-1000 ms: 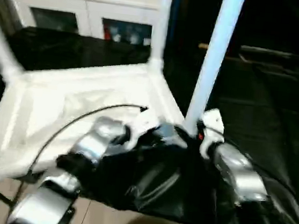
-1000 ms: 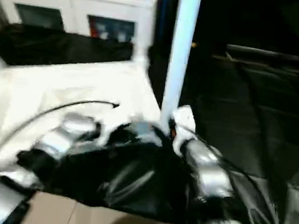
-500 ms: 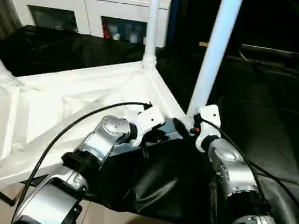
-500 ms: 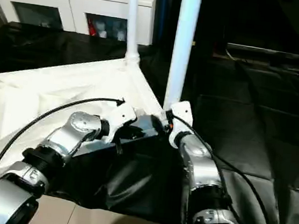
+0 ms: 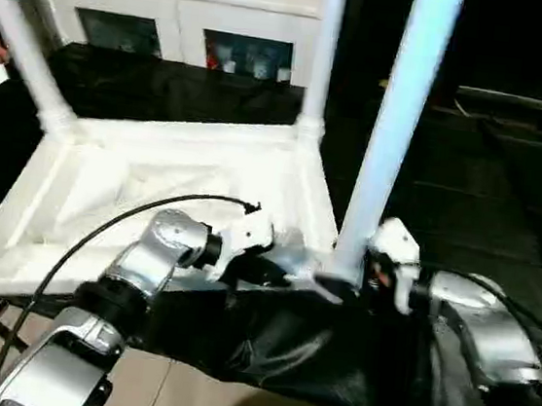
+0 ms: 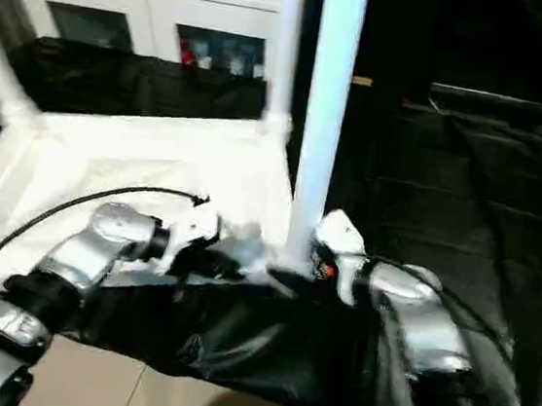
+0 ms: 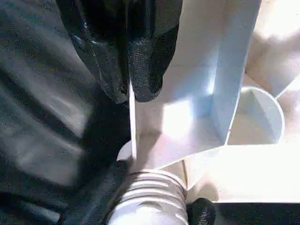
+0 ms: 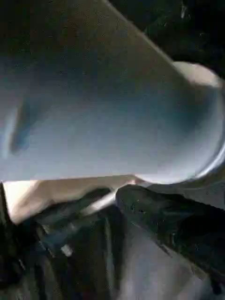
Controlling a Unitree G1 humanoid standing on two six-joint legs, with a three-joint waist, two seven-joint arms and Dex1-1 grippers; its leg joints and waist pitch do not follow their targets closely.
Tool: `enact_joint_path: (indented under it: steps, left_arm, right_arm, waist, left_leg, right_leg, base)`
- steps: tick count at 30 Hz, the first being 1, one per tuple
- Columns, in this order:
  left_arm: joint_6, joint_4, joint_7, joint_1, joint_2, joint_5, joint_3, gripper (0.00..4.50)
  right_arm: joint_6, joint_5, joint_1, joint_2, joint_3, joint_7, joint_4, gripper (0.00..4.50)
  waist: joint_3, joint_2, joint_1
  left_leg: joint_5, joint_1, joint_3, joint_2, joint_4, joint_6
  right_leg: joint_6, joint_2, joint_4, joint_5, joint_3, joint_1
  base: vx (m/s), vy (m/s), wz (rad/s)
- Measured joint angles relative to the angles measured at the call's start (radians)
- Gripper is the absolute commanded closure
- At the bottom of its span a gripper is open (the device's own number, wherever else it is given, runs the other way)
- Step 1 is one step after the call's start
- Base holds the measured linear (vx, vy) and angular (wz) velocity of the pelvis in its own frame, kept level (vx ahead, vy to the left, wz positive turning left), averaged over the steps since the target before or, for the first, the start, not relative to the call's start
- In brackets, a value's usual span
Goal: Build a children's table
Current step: Rotate leg to tighten
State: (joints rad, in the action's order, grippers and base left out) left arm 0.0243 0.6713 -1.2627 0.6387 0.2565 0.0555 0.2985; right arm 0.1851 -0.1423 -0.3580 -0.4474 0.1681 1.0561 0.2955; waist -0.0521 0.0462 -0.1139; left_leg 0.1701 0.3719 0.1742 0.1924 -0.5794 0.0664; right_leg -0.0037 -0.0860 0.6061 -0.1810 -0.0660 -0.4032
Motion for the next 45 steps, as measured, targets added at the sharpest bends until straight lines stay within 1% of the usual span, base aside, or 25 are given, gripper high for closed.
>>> enact_joint_path:
  steps: [1,3,4,6,7,12,14,17,18,19,20,21,24,28,29,30,31,32,34,36,39,42,44,45]
  left_arm:
    - [0.000,-0.003,-0.014,0.000,0.007,-0.003,0.004,4.50]
    - [0.000,-0.008,-0.041,-0.001,0.019,-0.005,0.007,4.50]
    - [0.000,-0.012,-0.046,-0.001,0.022,-0.005,0.008,4.50]
    - [0.001,-0.021,-0.060,-0.004,0.027,-0.007,0.012,4.50]
    - [0.002,-0.021,-0.063,-0.006,0.028,-0.010,0.013,4.50]
    - [0.003,-0.027,-0.062,-0.011,0.029,-0.012,0.013,4.50]
    - [0.001,-0.023,-0.032,-0.011,0.023,-0.009,0.011,4.50]
    - [-0.002,0.004,0.075,-0.008,-0.006,0.013,-0.015,4.50]
    - [0.001,0.032,0.145,0.005,-0.028,0.024,-0.030,4.50]
    - [0.005,0.042,0.175,0.013,-0.038,0.030,-0.034,4.50]
    - [0.016,0.055,0.223,0.025,-0.058,0.039,-0.038,4.50]
    - [0.031,0.065,0.268,0.037,-0.079,0.050,-0.039,4.50]
    - [0.059,0.088,0.356,0.058,-0.115,0.063,-0.041,4.50]
    - [0.067,0.100,0.409,0.071,-0.137,0.080,-0.046,4.50]
    - [0.067,0.100,0.413,0.071,-0.139,0.083,-0.047,4.50]
    - [0.065,0.100,0.414,0.072,-0.139,0.086,-0.047,4.50]
    - [0.063,0.100,0.414,0.072,-0.140,0.087,-0.047,4.50]
    - [0.062,0.100,0.412,0.072,-0.143,0.088,-0.045,4.50]
    - [0.058,0.098,0.391,0.071,-0.144,0.088,-0.040,4.50]
    - [0.056,0.095,0.379,0.071,-0.141,0.087,-0.039,4.50]
    - [0.038,0.081,0.337,0.061,-0.122,0.081,-0.034,4.50]
    - [0.018,0.057,0.272,0.042,-0.096,0.066,-0.028,4.50]
    - [0.013,0.047,0.224,0.036,-0.080,0.053,-0.025,4.50]
    - [0.007,0.044,0.187,0.032,-0.072,0.047,-0.023,4.50]
  right_arm:
    - [0.004,-0.005,0.005,-0.004,0.001,0.014,-0.010,1.25]
    - [0.013,-0.011,0.007,-0.010,0.005,0.038,-0.022,1.40]
    - [0.018,-0.013,0.008,-0.013,0.007,0.044,-0.029,1.40]
    - [0.031,-0.018,0.016,-0.024,0.013,0.051,-0.050,1.64]
    - [0.032,-0.019,0.017,-0.026,0.015,0.053,-0.053,1.69]
    - [0.044,-0.021,0.026,-0.019,0.013,0.051,-0.066,1.76]
    - [0.048,-0.014,0.029,0.000,0.003,0.017,-0.064,1.78]
    - [0.049,0.020,0.012,0.075,-0.030,-0.136,-0.016,1.78]
    - [0.056,0.038,-0.017,0.136,-0.058,-0.251,0.033,1.78]
    - [0.060,0.046,-0.031,0.157,-0.069,-0.299,0.051,1.78]
    - [0.066,0.052,-0.057,0.196,-0.088,-0.386,0.089,1.78]
    - [0.068,0.058,-0.080,0.226,-0.106,-0.457,0.124,1.78]
    - [0.052,0.074,-0.131,0.285,-0.129,-0.606,0.201,1.78]
    - [-0.006,0.100,-0.173,0.313,-0.131,-0.688,0.279,1.78]
    - [-0.023,0.104,-0.177,0.315,-0.131,-0.691,0.291,1.43]
    - [-0.031,0.102,-0.182,0.317,-0.140,-0.680,0.302,1.22]
    - [-0.031,0.097,-0.182,0.318,-0.147,-0.671,0.304,1.22]
    - [-0.029,0.097,-0.182,0.318,-0.152,-0.665,0.307,1.06]
    - [-0.021,0.096,-0.182,0.313,-0.156,-0.644,0.308,0.91]
    - [-0.021,0.093,-0.181,0.304,-0.156,-0.613,0.307,0.74]
    - [-0.026,0.078,-0.167,0.260,-0.127,-0.521,0.286,0.74]
    - [-0.045,0.071,-0.128,0.193,-0.090,-0.388,0.239,0.74]
    - [-0.047,0.064,-0.097,0.150,-0.076,-0.302,0.193,0.74]
    - [-0.045,0.054,-0.075,0.119,-0.066,-0.239,0.160,0.74]
  waist:
    - [0.000,0.000,-0.002]
    - [0.000,0.000,-0.003]
    - [0.000,0.000,-0.004]
    - [0.000,0.000,-0.005]
    - [0.000,0.000,-0.004]
    - [0.000,0.000,-0.004]
    - [0.000,0.000,-0.004]
    - [0.000,-0.001,0.004]
    - [0.000,-0.001,0.014]
    - [0.000,-0.001,0.019]
    - [0.000,-0.001,0.028]
    - [0.000,-0.001,0.033]
    - [0.000,-0.001,0.039]
    - [0.000,0.000,0.038]
    - [0.000,0.000,0.038]
    - [0.000,0.000,0.038]
    - [0.000,-0.001,0.037]
    - [0.000,0.000,0.035]
    - [0.000,-0.001,0.029]
    - [0.000,-0.001,0.026]
    - [0.000,-0.001,0.025]
    - [0.000,-0.001,0.022]
    - [0.000,-0.001,0.017]
    - [0.000,-0.001,0.012]
  left_leg:
    - [0.000,0.000,0.000,0.000,0.000,0.000]
    - [0.000,0.000,0.000,0.000,0.000,0.000]
    - [0.000,0.000,0.000,0.000,0.000,0.000]
    - [0.000,0.001,0.000,0.000,0.000,0.000]
    - [0.000,0.001,0.001,-0.001,-0.001,0.000]
    - [0.000,0.001,0.001,-0.001,-0.001,0.000]
    - [0.000,0.001,0.001,0.000,-0.001,0.000]
    - [0.000,0.000,0.001,0.000,-0.002,0.000]
    - [0.000,-0.001,0.001,0.000,-0.004,0.000]
    - [0.000,-0.001,0.000,0.000,-0.005,0.000]
    - [0.000,-0.001,0.000,-0.001,-0.005,0.001]
    - [0.000,-0.001,0.000,-0.001,-0.005,0.001]
    - [0.000,-0.001,0.000,-0.001,-0.003,0.001]
    - [0.000,-0.001,0.000,-0.001,0.001,0.001]
    - [0.000,-0.001,0.001,-0.001,0.001,0.000]
    - [0.000,0.000,0.001,-0.001,0.001,0.000]
    - [0.001,0.000,0.001,-0.001,0.001,0.000]
    - [0.001,0.000,0.001,-0.002,0.001,0.000]
    - [0.000,0.000,0.001,-0.002,0.001,0.000]
    - [0.000,0.000,0.001,-0.002,0.001,0.000]
    - [0.000,0.000,0.001,-0.002,0.000,0.000]
    - [0.001,0.000,0.001,-0.002,0.001,-0.001]
    - [0.000,0.001,0.001,-0.002,0.000,-0.001]
    - [0.000,0.001,0.001,-0.002,0.000,-0.001]
  right_leg:
    - [0.000,0.000,0.000,0.000,0.000,0.000]
    - [0.000,0.000,0.000,0.000,0.000,0.000]
    - [0.000,0.000,0.000,0.000,0.000,0.000]
    - [0.000,-0.001,0.000,0.000,0.000,0.000]
    - [0.000,-0.001,0.000,0.000,0.000,0.000]
    - [0.000,-0.001,0.000,0.000,0.000,0.000]
    - [0.000,-0.001,0.000,0.000,0.000,0.000]
    - [0.000,-0.001,0.002,0.000,0.000,0.000]
    - [0.000,-0.001,0.003,0.000,0.000,0.000]
    - [0.001,-0.002,0.004,0.000,0.000,-0.001]
    - [0.004,-0.002,0.003,-0.002,0.000,-0.001]
    - [0.005,-0.002,0.003,-0.002,0.000,-0.001]
    - [0.000,-0.002,0.003,0.000,0.000,-0.001]
    - [0.002,-0.002,0.002,-0.001,-0.001,-0.001]
    - [0.002,-0.002,0.001,-0.001,-0.001,-0.001]
    - [0.002,-0.002,0.001,-0.001,-0.001,-0.001]
    - [0.002,-0.002,0.001,-0.001,-0.001,-0.001]
    - [0.002,-0.002,0.001,-0.001,-0.001,-0.001]
    - [0.002,-0.003,0.001,-0.001,-0.001,-0.001]
    - [0.001,-0.003,0.001,-0.001,-0.001,-0.001]
    - [0.002,-0.003,0.001,-0.001,-0.001,-0.001]
    - [0.002,-0.003,0.001,-0.001,-0.002,-0.001]
    - [0.002,-0.003,0.001,-0.001,-0.002,-0.001]
    - [0.002,-0.003,0.001,-0.001,-0.002,-0.001]
  base:
    - [0.000,0.000,0.00]
    - [0.000,0.000,0.00]
    - [0.000,0.000,0.00]
    - [0.000,0.000,0.00]
    - [0.000,0.000,0.00]
    - [0.000,0.000,0.00]
    - [0.000,0.000,0.00]
    - [0.000,0.000,0.00]
    - [0.000,0.000,0.00]
    - [0.000,0.000,0.00]
    - [0.000,0.000,0.00]
    - [0.000,0.000,0.00]
    - [0.000,0.000,0.00]
    - [0.000,0.000,0.00]
    - [0.000,0.000,0.00]
    - [0.000,0.000,0.00]
    - [0.000,0.000,0.00]
    - [0.000,0.000,0.00]
    - [0.000,0.000,0.00]
    - [0.000,0.000,0.00]
    - [0.000,0.000,0.00]
    - [0.000,0.000,0.00]
    - [0.000,0.000,0.00]
    - [0.000,0.000,0.00]
